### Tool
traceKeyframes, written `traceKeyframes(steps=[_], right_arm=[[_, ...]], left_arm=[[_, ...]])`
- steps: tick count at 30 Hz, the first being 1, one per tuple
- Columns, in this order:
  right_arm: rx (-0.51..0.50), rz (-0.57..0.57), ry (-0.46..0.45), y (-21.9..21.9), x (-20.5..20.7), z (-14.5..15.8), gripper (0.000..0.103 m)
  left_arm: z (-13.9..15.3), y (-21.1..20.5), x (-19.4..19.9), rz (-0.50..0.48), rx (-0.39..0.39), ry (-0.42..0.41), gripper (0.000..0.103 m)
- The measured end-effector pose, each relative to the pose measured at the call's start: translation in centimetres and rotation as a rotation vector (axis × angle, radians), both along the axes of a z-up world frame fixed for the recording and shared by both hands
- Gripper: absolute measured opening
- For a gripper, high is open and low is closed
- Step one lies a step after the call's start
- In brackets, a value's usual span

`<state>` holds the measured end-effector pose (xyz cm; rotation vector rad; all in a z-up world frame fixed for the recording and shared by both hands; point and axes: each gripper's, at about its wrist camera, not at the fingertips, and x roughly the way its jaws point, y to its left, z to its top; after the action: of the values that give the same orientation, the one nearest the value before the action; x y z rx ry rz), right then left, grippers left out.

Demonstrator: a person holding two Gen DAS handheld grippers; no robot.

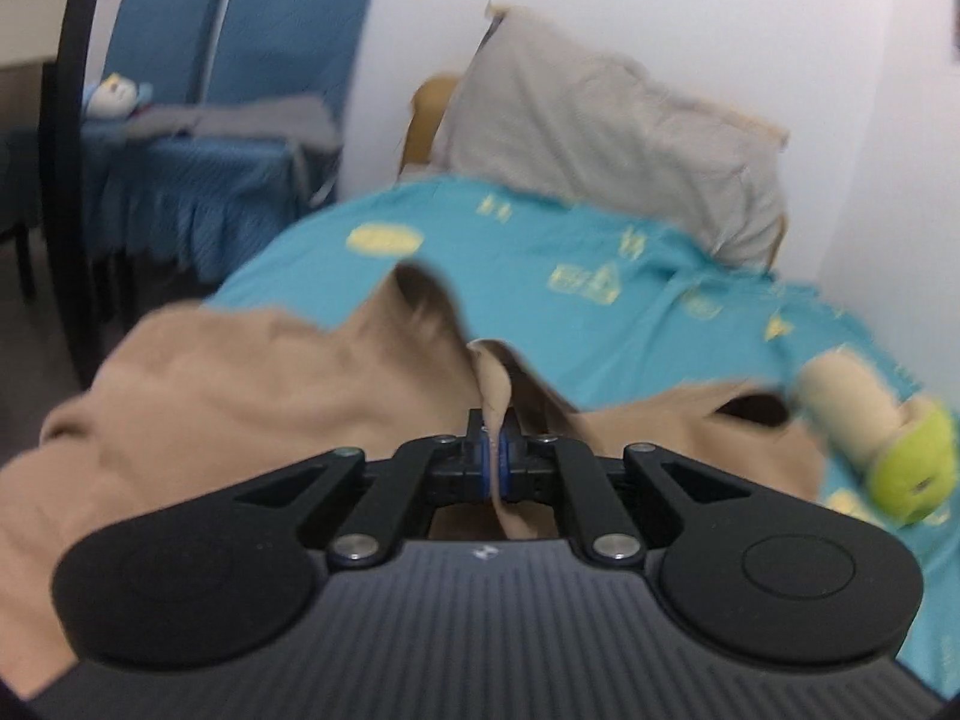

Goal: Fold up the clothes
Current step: 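Lift the shoulder and fold it over the shirt body, open right gripper, then move the left gripper to the shirt's side edge and grasp it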

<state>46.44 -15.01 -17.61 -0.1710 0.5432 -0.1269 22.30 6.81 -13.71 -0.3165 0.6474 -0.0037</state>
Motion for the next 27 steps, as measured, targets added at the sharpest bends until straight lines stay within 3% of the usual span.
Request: traceKeyframes(steps=[4, 6, 8, 9, 10, 13, 16, 22, 27], right_arm=[[0.138, 0.017, 0.041, -1.6, 0.0, 0.0, 0.009], [0.219, 0.034, 0.098, -2.6, -0.3, 0.5, 0.020], [0.276, 0.061, 0.096, -3.4, -2.4, 1.6, 0.067], [0.296, 0.071, 0.077, -3.8, -3.8, 2.3, 0.084], [0.314, 0.084, 0.057, -4.3, -5.4, 3.2, 0.088], [0.379, 0.102, 0.080, -5.7, -9.8, 5.8, 0.089], [0.452, 0.104, 0.080, -7.1, -15.7, 8.6, 0.089], [0.492, 0.081, 0.043, -10.0, -28.5, 14.4, 0.089], [0.532, 0.037, -0.082, -14.0, -37.8, 16.6, 0.089]], left_arm=[[-0.6, -0.7, 0.3, -0.023, 0.018, 0.016, 0.103], [-0.8, -1.1, 0.4, -0.029, 0.020, 0.016, 0.103], [-0.5, -1.8, 0.1, -0.036, 0.041, 0.000, 0.103], [-0.4, -2.2, 0.0, -0.040, 0.057, -0.009, 0.102], [-0.1, -2.6, -0.3, -0.042, 0.080, -0.022, 0.102], [0.7, -4.0, -1.6, -0.051, 0.166, -0.087, 0.102], [1.6, -5.1, -2.9, -0.076, 0.204, -0.128, 0.102], [3.1, -6.2, -5.7, -0.130, 0.163, -0.136, 0.102], [3.6, -8.4, -8.0, -0.295, 0.126, -0.115, 0.102]])
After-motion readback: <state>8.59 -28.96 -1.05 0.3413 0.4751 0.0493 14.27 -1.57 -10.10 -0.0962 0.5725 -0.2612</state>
